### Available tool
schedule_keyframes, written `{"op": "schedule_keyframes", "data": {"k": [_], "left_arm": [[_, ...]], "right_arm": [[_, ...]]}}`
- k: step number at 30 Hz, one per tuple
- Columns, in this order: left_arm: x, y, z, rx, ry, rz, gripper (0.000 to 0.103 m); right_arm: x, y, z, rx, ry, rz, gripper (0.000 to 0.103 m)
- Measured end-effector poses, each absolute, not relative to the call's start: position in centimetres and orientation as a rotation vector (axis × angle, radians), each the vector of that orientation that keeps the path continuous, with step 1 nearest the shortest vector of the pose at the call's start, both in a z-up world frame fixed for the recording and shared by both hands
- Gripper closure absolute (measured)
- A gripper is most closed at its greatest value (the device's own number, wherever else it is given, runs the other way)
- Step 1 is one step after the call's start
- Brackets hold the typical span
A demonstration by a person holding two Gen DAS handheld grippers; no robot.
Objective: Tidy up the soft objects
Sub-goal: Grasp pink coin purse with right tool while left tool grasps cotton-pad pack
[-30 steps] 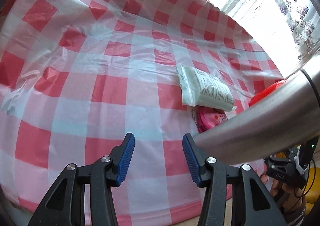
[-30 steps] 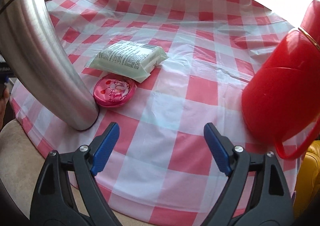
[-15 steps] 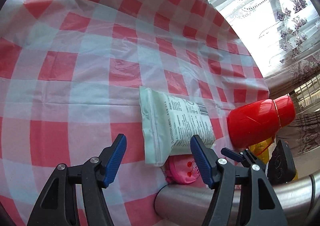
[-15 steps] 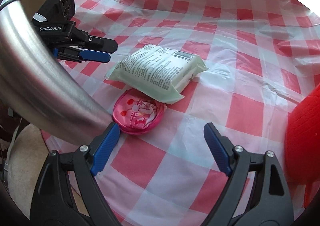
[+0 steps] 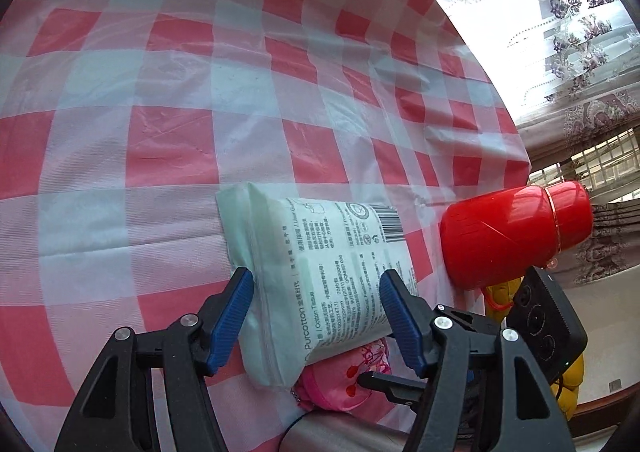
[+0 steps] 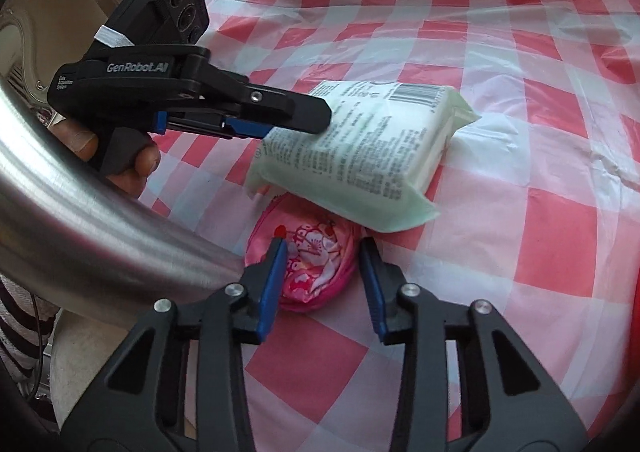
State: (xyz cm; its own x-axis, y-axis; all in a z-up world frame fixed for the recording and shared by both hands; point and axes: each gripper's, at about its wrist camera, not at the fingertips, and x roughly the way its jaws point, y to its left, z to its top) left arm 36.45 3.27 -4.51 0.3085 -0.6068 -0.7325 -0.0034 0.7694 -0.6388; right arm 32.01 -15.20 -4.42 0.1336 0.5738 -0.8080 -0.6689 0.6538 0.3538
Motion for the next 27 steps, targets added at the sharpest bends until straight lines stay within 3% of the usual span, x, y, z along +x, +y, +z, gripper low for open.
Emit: {"op": "schedule_keyframes", "data": {"k": [1, 6, 9, 27], "left_arm": [[36.6, 3.0, -4.7, -0.595, 1.213, -0.443, 0.049], [36.9, 2.5, -4.5, -0.575, 1.181, -0.46, 0.064], [36.9, 3.0, -4.4, -0.596, 1.159, -0.443, 0.069], [27.4, 12.3, -4.7, -0.774, 1.08, -0.237, 0.072]], "right_arm": [[31.8, -15.0, -4.4, -0.12, 1.107, 0.897, 0.067], [32.2, -15.8, -4.3, -0.091, 1.091, 0.869, 0.078], [32.2, -16.7, -4.0, -0.09, 1.074, 0.819, 0.079], [28.1, -23.9, -2.7, -0.134, 1.089, 0.607, 0.076]]}}
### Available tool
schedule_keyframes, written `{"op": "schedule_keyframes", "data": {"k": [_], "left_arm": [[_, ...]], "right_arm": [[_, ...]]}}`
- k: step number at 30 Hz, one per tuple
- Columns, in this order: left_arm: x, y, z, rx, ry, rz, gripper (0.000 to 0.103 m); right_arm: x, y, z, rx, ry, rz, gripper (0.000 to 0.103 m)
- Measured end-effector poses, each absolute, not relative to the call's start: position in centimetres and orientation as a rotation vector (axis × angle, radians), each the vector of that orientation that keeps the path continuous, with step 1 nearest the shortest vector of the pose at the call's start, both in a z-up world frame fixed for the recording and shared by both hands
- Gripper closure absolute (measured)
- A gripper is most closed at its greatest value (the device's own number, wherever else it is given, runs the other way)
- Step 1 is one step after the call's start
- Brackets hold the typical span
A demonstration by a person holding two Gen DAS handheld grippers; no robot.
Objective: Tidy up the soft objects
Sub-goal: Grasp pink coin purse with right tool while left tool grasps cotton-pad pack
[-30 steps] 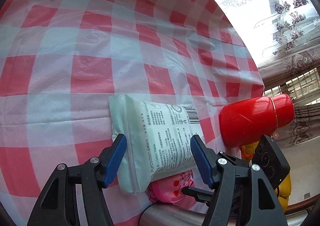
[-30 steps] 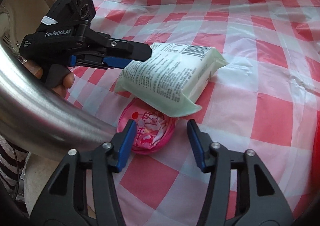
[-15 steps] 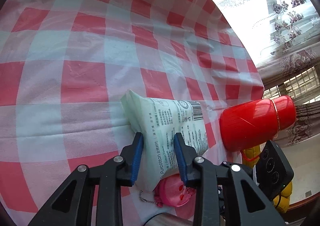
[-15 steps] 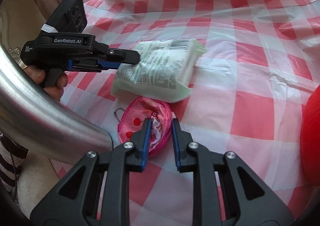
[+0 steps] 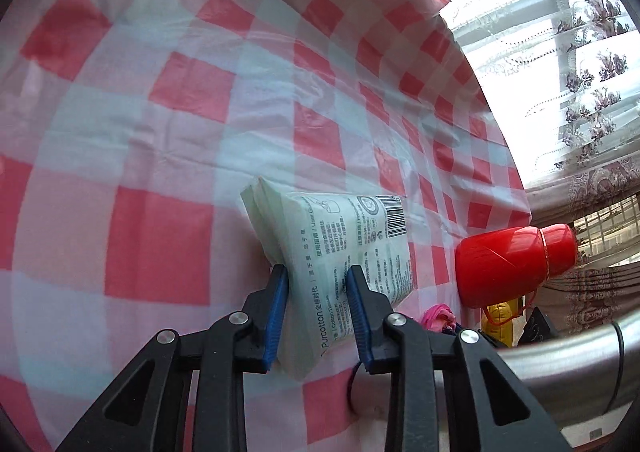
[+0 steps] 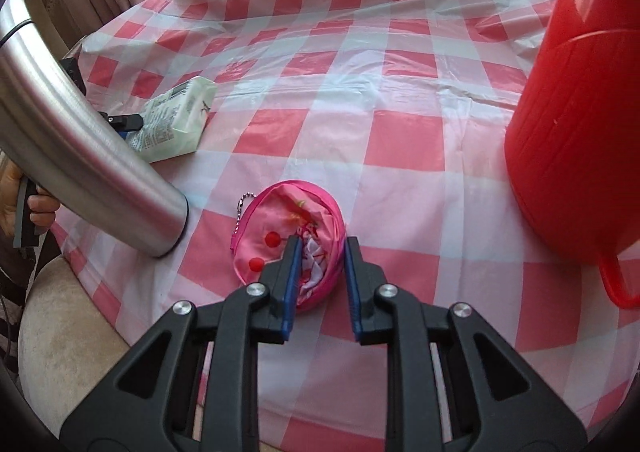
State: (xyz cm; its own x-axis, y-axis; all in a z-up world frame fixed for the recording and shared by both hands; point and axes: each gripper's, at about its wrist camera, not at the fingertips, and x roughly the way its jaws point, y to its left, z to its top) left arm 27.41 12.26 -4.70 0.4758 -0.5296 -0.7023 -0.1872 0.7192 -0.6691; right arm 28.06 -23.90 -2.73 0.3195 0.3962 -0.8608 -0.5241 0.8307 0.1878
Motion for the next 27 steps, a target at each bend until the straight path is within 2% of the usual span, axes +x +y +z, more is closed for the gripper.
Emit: {"op": "schedule_keyframes", "data": {"k": [1, 2, 3, 5, 7, 10, 17, 19, 23, 25, 26, 27], "left_arm": [[26.7, 12.4, -4.6, -0.776, 1.078, -0.228, 0.072], [26.1, 12.6, -4.6, -0.779, 1.076, -0.215, 0.072], [25.4, 12.8, -4.5, -0.776, 1.073, -0.201, 0.069], [24.6, 13.0, -4.3, -0.752, 1.075, -0.164, 0.063], [24.2, 13.1, -3.8, -0.707, 1.085, -0.119, 0.042], [24.1, 13.1, -2.9, -0.692, 1.068, -0.095, 0.026], [27.1, 9.6, -2.5, -0.6, 1.108, -0.051, 0.02], [28.1, 8.3, -2.4, -0.548, 1.118, -0.037, 0.014], [29.8, 6.5, -3.1, -0.446, 1.174, -0.004, 0.012], [30.5, 6.1, -3.6, -0.434, 1.192, 0.004, 0.006], [30.7, 6.0, -3.8, -0.427, 1.197, -0.003, 0.006], [30.8, 5.9, -3.9, -0.425, 1.191, -0.012, 0.007]], "right_arm": [[27.8, -24.0, -2.6, -0.143, 1.081, 0.594, 0.074], [27.6, -23.9, -2.5, -0.162, 1.073, 0.58, 0.061], [27.3, -23.9, -2.3, -0.189, 1.063, 0.562, 0.037], [26.6, -23.7, -1.9, -0.229, 1.03, 0.535, 0.016], [25.9, -23.3, -1.5, -0.274, 0.999, 0.533, 0.016], [25.6, -22.1, -1.8, -0.346, 0.984, 0.524, 0.015], [26.2, -19.9, -3.2, -0.416, 0.976, 0.506, 0.014], [26.7, -19.6, -3.3, -0.408, 0.974, 0.507, 0.014], [27.5, -19.0, -4.0, -0.413, 0.977, 0.49, 0.015], [27.7, -19.0, -4.2, -0.377, 0.982, 0.514, 0.023], [27.7, -19.0, -4.2, -0.358, 0.987, 0.527, 0.028], [27.8, -19.0, -4.2, -0.362, 0.985, 0.521, 0.029]]}}
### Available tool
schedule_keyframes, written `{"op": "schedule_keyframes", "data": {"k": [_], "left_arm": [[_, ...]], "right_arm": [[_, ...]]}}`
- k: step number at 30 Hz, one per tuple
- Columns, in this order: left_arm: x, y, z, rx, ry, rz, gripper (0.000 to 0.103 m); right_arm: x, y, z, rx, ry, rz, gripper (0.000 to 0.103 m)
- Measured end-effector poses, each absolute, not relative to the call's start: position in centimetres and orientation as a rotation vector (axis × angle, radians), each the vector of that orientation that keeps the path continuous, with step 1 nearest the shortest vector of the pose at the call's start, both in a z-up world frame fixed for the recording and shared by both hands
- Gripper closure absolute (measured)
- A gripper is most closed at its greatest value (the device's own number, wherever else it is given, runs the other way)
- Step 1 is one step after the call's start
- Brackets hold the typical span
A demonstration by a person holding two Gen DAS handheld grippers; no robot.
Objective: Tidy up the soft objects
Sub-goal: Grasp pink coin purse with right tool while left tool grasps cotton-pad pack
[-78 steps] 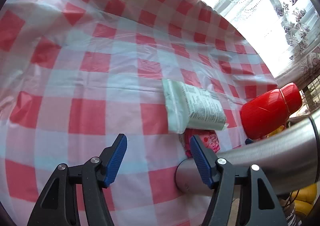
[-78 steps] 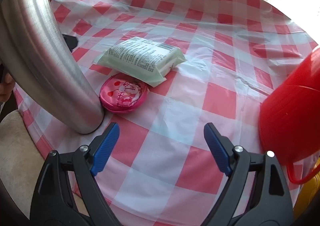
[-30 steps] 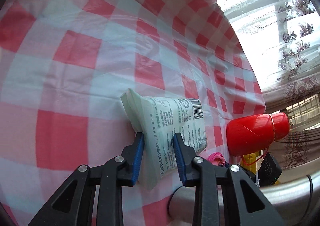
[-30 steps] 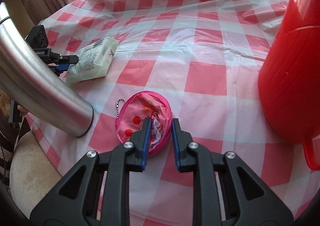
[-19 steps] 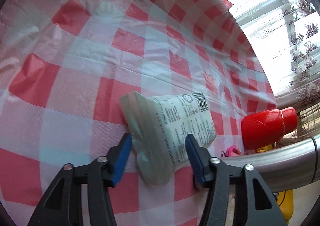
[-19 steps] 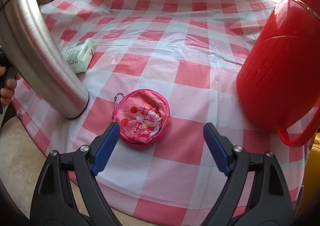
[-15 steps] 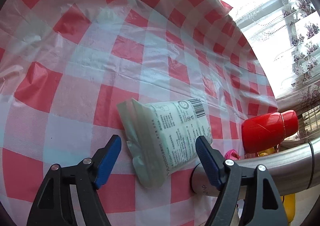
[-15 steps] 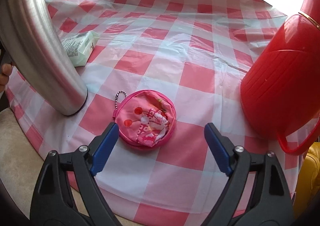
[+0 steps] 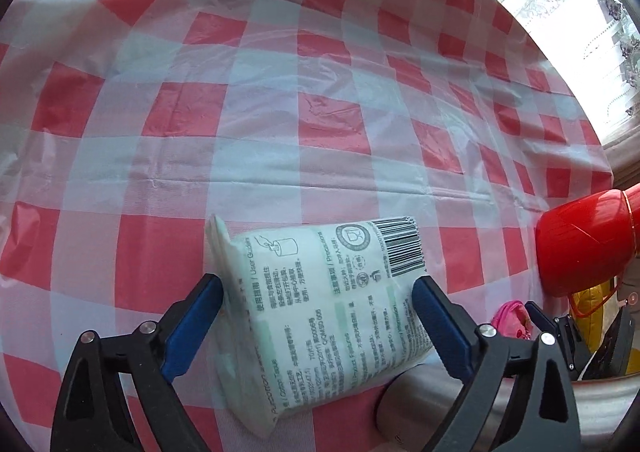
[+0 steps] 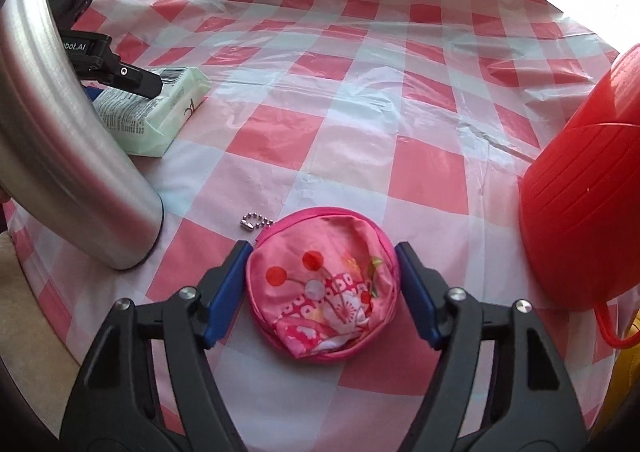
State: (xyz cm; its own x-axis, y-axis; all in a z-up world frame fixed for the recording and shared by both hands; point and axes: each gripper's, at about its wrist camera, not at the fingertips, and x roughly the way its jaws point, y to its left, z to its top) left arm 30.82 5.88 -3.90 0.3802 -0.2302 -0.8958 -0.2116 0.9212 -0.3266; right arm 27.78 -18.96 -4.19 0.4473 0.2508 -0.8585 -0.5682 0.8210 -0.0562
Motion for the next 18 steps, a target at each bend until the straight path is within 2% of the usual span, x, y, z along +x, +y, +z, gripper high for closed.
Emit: {"op": "schedule_keyframes", "data": {"k": [5, 7, 15, 18], "left_arm": [[30.8, 6.1, -3.5, -0.435, 1.159, -0.028, 0.025], [30.5, 6.9, -3.2, -0.466, 1.144, -0.029, 0.036], [27.8, 9.7, -2.7, -0.582, 1.078, -0.023, 0.053], [26.3, 10.6, -2.5, -0.604, 1.057, -0.006, 0.056]], "right_arm": [[27.7, -19.0, -4.1, -0.37, 0.971, 0.519, 0.03], [27.5, -19.2, -4.0, -0.367, 0.968, 0.513, 0.03], [26.4, -20.9, -2.9, -0.335, 0.954, 0.487, 0.03], [25.7, -21.6, -2.5, -0.322, 0.954, 0.478, 0.03]]}}
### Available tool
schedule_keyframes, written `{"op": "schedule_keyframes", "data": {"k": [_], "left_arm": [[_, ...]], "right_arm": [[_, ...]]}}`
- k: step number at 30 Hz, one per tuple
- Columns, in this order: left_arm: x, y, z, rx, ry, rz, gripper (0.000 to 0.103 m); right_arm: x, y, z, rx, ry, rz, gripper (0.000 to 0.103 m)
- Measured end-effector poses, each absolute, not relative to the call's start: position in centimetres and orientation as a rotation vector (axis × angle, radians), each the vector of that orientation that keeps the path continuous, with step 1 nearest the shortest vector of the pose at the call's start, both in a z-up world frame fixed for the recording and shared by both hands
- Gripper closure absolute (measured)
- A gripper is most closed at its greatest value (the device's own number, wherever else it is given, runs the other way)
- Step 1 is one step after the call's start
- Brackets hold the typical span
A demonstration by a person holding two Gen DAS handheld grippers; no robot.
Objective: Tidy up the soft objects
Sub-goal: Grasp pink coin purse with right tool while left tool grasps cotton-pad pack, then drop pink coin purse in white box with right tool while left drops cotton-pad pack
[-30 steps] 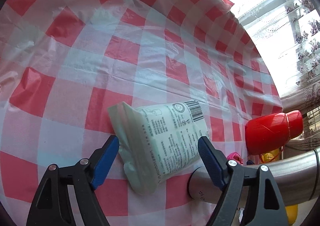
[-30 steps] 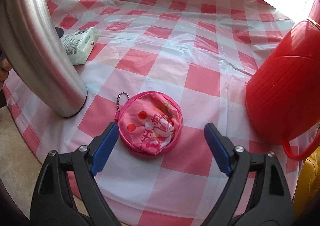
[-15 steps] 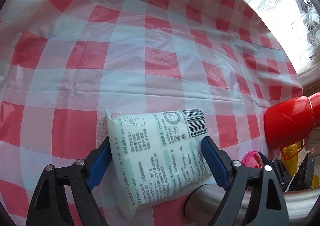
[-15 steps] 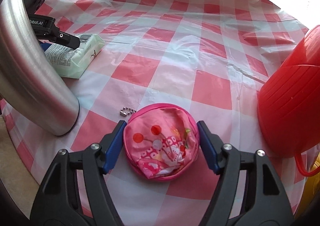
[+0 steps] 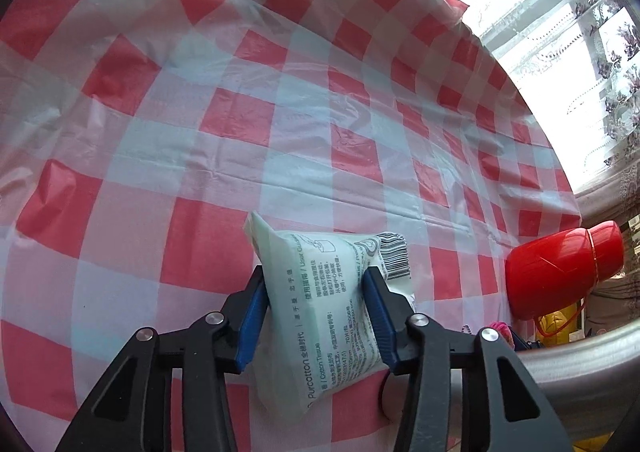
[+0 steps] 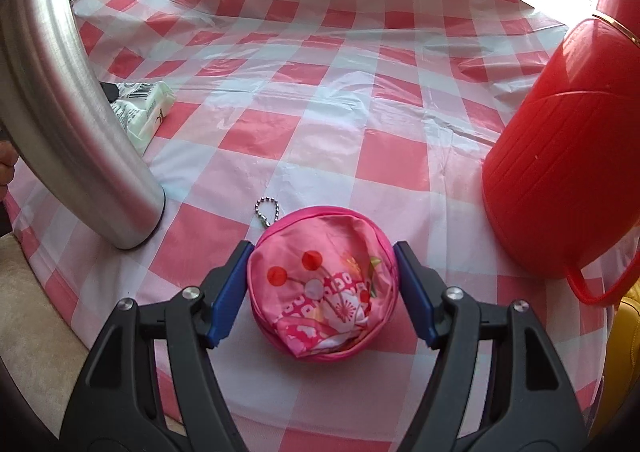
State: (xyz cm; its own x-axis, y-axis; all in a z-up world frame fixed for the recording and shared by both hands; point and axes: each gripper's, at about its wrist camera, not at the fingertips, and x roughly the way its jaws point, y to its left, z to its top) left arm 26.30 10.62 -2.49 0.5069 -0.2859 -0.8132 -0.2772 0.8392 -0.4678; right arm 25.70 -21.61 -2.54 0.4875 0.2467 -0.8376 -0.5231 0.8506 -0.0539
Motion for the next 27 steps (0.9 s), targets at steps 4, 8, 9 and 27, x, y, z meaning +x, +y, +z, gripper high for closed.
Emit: {"op": "schedule_keyframes", "data": {"k": [4, 8, 9, 27], "left_arm": [[24.2, 11.6, -2.3, -0.638, 1.032, 0.021, 0.059], [21.5, 12.3, -1.9, -0.662, 1.008, 0.044, 0.06], [20.8, 12.4, -1.9, -0.668, 1.002, 0.049, 0.06], [8.8, 8.7, 1.4, -0.696, 0.923, 0.002, 0.06]], "right_arm": [[24.3, -22.3, -2.1, -0.315, 0.95, 0.474, 0.03], [22.7, -23.1, -1.7, -0.304, 0.948, 0.472, 0.03], [22.2, -23.2, -1.6, -0.306, 0.948, 0.473, 0.03], [14.4, -27.6, 1.2, -0.29, 0.903, 0.44, 0.03]]}}
